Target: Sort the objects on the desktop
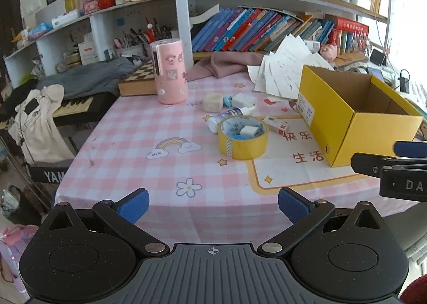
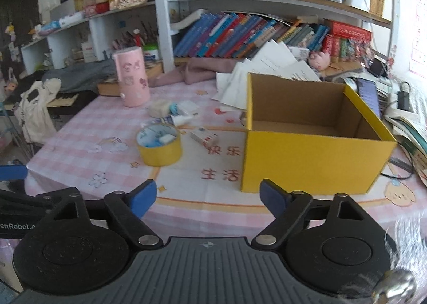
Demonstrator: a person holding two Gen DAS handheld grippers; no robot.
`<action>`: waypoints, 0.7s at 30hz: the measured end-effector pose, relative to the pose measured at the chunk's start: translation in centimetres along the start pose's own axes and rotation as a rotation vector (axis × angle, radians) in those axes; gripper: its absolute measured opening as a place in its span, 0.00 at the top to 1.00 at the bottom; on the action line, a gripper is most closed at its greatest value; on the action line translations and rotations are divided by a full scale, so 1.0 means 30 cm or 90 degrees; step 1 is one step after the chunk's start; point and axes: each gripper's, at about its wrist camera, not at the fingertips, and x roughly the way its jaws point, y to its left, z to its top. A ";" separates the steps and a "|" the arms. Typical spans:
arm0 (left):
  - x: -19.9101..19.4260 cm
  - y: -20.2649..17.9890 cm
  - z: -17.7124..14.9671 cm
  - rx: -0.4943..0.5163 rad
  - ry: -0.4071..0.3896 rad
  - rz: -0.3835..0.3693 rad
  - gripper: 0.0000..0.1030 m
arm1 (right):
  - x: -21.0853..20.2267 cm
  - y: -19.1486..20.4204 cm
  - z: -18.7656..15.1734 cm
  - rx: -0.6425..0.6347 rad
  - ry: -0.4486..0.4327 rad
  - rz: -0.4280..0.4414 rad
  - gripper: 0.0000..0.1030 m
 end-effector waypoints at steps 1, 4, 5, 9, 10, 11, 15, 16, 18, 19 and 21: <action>-0.001 0.005 -0.001 -0.003 -0.002 -0.002 0.00 | 0.001 0.007 0.002 -0.004 -0.003 0.006 0.25; -0.001 0.014 -0.005 -0.007 -0.002 -0.003 0.00 | 0.010 0.027 0.008 -0.014 -0.006 0.024 0.29; 0.000 0.017 -0.006 -0.007 -0.002 -0.003 0.00 | 0.014 0.031 0.010 -0.016 -0.005 0.029 0.30; 0.015 0.027 -0.007 -0.012 0.006 -0.007 0.00 | 0.033 0.042 0.022 -0.020 -0.003 0.043 0.31; 0.021 0.028 -0.009 -0.014 0.009 -0.010 0.00 | 0.038 0.046 0.024 -0.023 -0.002 0.046 0.31; 0.027 0.028 -0.008 -0.014 0.011 -0.012 0.00 | 0.043 0.050 0.024 -0.027 -0.001 0.049 0.31; 0.053 0.017 -0.002 -0.004 0.017 -0.021 0.00 | 0.055 0.070 0.030 -0.057 -0.011 0.054 0.31; 0.060 0.011 0.000 0.002 0.019 -0.023 0.00 | 0.058 0.073 0.035 -0.062 -0.016 0.055 0.31; 0.068 -0.003 0.003 0.019 0.017 -0.027 0.00 | 0.065 0.075 0.041 -0.064 -0.024 0.057 0.32; 0.072 -0.011 0.004 0.028 0.015 -0.029 0.00 | 0.072 0.075 0.043 -0.064 -0.027 0.057 0.34; 0.079 -0.021 0.006 0.044 0.013 -0.036 0.00 | 0.089 0.076 0.045 -0.060 -0.025 0.055 0.39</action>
